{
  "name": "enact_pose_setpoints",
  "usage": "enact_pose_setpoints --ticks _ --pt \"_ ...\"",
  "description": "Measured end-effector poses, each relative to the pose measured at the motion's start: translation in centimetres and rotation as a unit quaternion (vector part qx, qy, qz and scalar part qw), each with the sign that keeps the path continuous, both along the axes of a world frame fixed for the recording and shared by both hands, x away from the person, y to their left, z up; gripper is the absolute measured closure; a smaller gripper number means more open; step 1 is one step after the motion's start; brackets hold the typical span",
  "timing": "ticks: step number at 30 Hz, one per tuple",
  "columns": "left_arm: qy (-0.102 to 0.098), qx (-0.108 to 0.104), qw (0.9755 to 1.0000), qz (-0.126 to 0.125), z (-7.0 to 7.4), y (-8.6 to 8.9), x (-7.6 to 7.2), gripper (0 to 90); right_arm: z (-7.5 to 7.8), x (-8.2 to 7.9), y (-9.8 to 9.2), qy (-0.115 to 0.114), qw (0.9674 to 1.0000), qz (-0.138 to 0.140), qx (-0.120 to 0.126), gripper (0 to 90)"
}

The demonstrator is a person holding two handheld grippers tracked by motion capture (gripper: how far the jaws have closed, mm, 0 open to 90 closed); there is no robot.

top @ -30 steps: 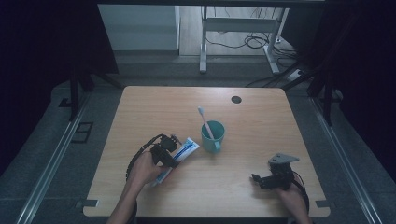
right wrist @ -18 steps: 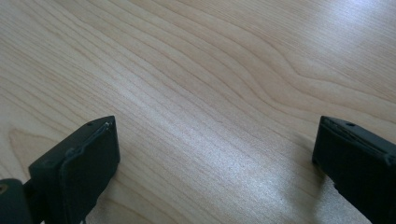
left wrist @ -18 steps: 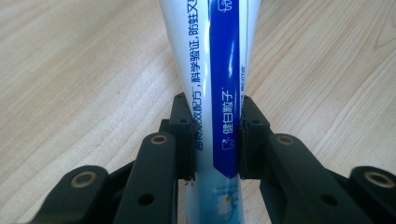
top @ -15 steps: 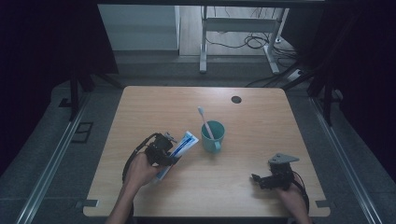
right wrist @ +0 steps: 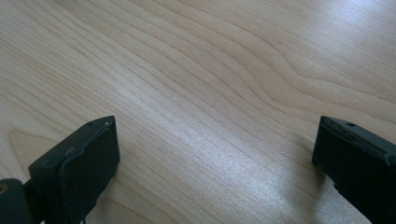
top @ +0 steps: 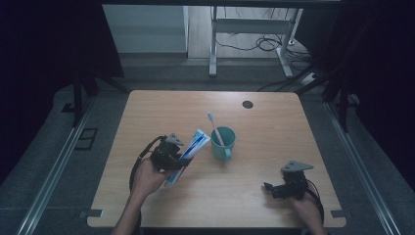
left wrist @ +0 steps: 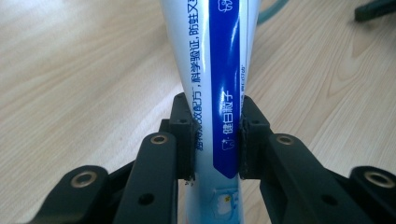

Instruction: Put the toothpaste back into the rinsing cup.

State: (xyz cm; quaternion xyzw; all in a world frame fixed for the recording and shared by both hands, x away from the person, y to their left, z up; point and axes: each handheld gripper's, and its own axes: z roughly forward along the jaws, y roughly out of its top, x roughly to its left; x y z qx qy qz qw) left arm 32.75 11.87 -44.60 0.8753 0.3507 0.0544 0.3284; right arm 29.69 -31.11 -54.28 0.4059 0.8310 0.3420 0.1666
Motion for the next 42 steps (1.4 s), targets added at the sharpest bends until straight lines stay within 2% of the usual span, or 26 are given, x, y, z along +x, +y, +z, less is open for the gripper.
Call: enact_pose_setpoints --ticks 6,10,18,21,29,42 --pt "-0.014 -0.025 0.9996 0.002 0.6 -0.1 0.1 72.6 0.0 0.0 0.0 0.000 1.0000 0.000 0.000 0.9" --pt "-0.025 -0.033 0.9991 -0.001 1.1 -0.4 0.2 72.6 0.0 0.0 0.0 -0.001 1.0000 0.001 -0.001 0.9" --pt "-0.047 -0.060 0.9971 0.003 1.9 -1.2 0.7 72.6 0.0 0.0 0.0 -0.001 1.0000 0.000 0.000 0.9" --pt "-0.049 -0.070 0.9963 0.003 2.1 -1.5 1.0 72.5 0.0 0.0 0.0 -0.001 1.0000 0.000 -0.001 0.9" --pt "-0.058 -0.087 0.9945 0.009 2.7 -2.2 1.7 72.6 0.0 0.0 0.0 -0.001 1.0000 0.000 0.000 0.9" --pt "-0.075 -0.101 0.9920 0.011 3.4 -3.6 2.9 72.6 0.0 0.0 0.0 -0.001 1.0000 0.000 -0.001 0.9"
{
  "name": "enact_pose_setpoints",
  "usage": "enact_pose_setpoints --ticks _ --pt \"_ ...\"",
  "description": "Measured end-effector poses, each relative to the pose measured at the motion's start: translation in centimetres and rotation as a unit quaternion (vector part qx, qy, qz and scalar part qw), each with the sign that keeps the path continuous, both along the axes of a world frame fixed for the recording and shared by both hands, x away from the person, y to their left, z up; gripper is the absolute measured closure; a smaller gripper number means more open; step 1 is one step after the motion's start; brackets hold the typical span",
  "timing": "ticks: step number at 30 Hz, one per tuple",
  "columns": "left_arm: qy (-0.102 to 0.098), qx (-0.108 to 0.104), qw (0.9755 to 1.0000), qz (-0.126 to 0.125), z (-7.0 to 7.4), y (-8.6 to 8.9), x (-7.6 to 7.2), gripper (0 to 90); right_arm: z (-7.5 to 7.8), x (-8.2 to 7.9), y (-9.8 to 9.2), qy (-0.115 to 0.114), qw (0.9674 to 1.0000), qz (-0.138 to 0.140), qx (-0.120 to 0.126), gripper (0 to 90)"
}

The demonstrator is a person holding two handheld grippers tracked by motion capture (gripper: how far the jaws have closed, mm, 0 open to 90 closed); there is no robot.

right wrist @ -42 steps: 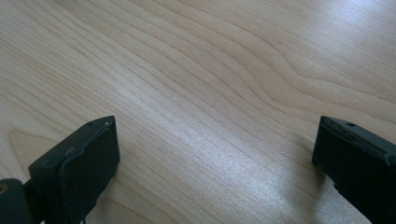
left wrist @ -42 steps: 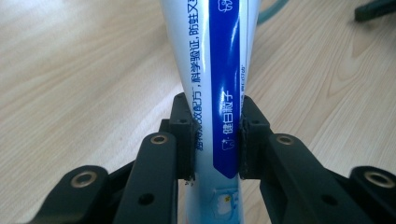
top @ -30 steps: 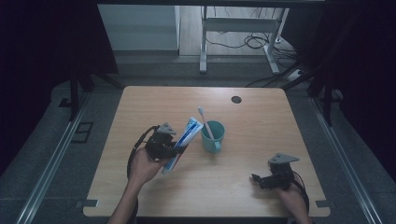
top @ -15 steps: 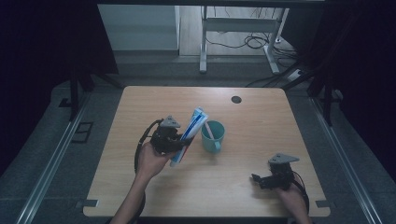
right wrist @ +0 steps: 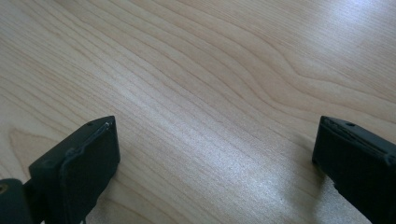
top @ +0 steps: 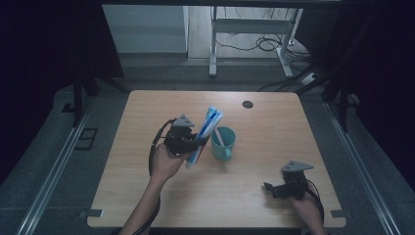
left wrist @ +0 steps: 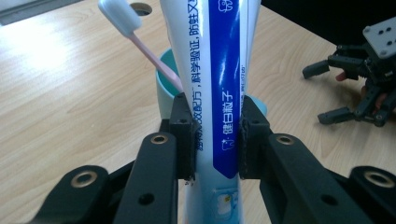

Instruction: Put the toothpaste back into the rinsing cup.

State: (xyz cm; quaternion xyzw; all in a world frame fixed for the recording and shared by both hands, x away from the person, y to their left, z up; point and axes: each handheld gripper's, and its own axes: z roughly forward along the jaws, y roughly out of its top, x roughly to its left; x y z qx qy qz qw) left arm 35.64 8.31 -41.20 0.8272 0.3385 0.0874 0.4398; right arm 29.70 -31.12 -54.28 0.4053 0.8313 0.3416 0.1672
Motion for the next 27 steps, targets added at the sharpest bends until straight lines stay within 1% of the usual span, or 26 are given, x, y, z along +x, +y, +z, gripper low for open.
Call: enact_pose_setpoints --ticks 1,4,7,12,19,27 --pt "-0.002 0.000 1.0000 0.000 0.1 -0.1 0.1 72.6 0.0 0.0 0.0 0.000 1.0000 0.000 0.000 0.9" --pt "-0.003 -0.007 1.0000 0.002 0.3 -0.3 0.4 72.6 0.0 0.0 0.0 0.000 1.0000 0.000 0.000 0.9" --pt "-0.010 -0.010 0.9999 0.003 0.6 -0.7 0.6 72.7 0.0 0.0 0.0 0.000 1.0000 0.000 0.001 1.2" --pt "-0.021 -0.021 0.9995 0.010 1.1 -1.3 0.9 72.6 0.0 0.0 0.0 0.000 1.0000 0.000 0.001 1.3" --pt "-0.034 -0.028 0.9989 0.016 1.5 -2.3 1.5 72.6 0.0 0.0 0.0 -0.001 1.0000 0.000 0.001 1.3" --pt "-0.042 -0.040 0.9980 0.023 1.8 -3.3 2.2 72.7 0.0 0.0 0.0 -0.001 1.0000 0.000 0.001 1.3"
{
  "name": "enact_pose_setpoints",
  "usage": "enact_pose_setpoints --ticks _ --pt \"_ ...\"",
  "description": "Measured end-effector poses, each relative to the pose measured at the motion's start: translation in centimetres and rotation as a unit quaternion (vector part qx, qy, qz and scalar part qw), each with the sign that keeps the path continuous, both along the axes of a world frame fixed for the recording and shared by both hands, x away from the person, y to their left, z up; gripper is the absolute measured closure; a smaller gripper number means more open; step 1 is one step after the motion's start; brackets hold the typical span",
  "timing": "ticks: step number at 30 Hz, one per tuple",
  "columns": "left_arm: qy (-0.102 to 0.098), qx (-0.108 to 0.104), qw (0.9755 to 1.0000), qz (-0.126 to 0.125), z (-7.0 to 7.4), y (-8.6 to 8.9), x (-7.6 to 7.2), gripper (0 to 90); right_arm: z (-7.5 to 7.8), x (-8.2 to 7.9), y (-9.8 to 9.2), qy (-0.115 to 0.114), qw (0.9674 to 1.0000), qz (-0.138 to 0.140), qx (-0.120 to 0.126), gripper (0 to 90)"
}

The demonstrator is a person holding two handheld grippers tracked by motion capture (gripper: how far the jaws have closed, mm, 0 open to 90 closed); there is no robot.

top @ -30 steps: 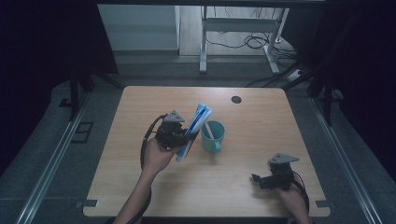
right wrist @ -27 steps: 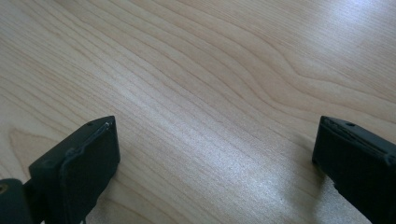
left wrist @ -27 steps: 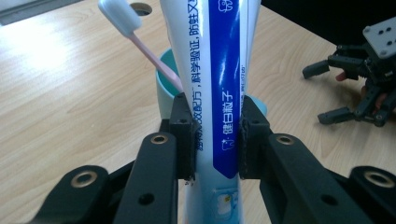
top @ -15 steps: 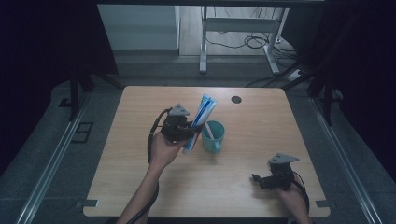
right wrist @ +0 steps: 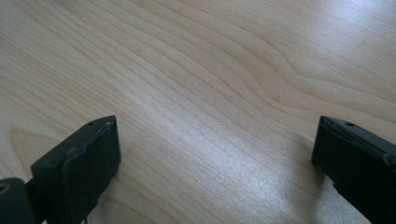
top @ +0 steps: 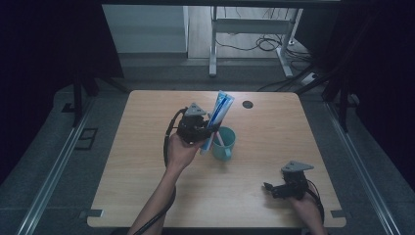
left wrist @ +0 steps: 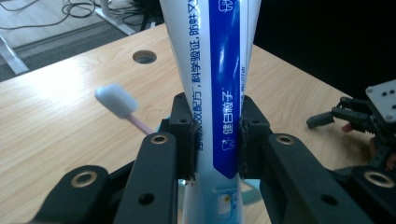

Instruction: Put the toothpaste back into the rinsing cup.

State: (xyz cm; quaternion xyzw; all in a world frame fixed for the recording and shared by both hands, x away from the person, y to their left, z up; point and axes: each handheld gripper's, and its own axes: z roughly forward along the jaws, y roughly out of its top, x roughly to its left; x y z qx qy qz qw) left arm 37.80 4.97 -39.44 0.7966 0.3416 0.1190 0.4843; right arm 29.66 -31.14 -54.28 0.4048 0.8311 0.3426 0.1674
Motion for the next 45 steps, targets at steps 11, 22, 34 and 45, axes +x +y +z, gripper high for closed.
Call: enact_pose_setpoints --ticks 11,22,34,45 --pt "-0.011 -0.009 0.9999 0.006 0.6 -1.3 0.9 72.7 0.0 0.0 0.0 0.001 1.0000 0.000 0.000 1.3" --pt "-0.033 -0.016 0.9992 0.014 1.1 -2.9 1.9 72.7 0.0 0.0 0.0 0.001 1.0000 0.001 -0.001 1.3" --pt "-0.035 -0.031 0.9985 0.030 -0.1 -3.7 2.8 72.7 0.0 0.0 0.0 0.001 1.0000 0.002 0.001 1.7" --pt "-0.039 -0.037 0.9979 0.036 -1.7 -4.1 3.2 72.7 0.0 0.0 0.0 0.001 1.0000 0.002 0.001 1.8"
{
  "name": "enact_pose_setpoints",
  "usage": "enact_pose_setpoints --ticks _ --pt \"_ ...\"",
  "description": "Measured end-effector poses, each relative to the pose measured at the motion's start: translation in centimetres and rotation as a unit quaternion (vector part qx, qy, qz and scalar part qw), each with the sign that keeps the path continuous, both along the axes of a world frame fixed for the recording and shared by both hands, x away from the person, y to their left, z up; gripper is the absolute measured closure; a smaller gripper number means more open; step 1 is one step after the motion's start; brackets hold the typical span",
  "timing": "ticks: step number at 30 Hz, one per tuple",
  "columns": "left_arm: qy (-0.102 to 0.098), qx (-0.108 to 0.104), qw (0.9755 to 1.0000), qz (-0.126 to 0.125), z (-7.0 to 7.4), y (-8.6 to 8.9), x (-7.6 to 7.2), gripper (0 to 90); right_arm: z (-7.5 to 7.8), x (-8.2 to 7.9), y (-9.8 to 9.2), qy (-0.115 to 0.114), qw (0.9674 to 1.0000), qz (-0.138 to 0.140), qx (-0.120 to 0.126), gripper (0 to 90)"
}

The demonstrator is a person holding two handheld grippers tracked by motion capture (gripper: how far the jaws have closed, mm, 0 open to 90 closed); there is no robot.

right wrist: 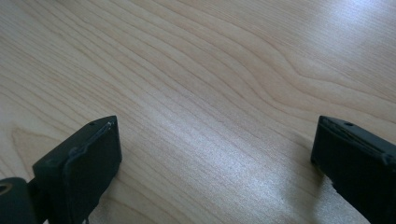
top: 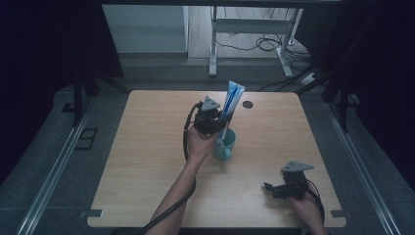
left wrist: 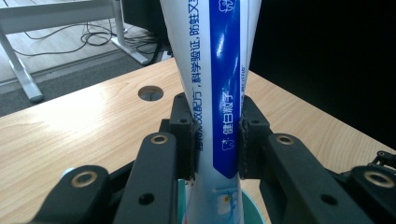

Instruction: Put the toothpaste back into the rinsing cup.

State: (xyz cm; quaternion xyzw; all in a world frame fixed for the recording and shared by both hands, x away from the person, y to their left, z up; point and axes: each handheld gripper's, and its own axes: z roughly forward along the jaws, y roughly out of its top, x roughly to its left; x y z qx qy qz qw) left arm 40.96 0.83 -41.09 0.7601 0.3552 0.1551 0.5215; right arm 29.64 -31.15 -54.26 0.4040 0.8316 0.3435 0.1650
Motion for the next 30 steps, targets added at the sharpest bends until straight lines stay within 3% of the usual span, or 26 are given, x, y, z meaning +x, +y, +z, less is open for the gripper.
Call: enact_pose_setpoints --ticks 30 --pt "0.001 0.025 0.9995 0.016 -4.3 -1.1 -0.5 72.1 0.0 0.0 0.0 0.000 1.0000 -0.001 0.000 1.8"
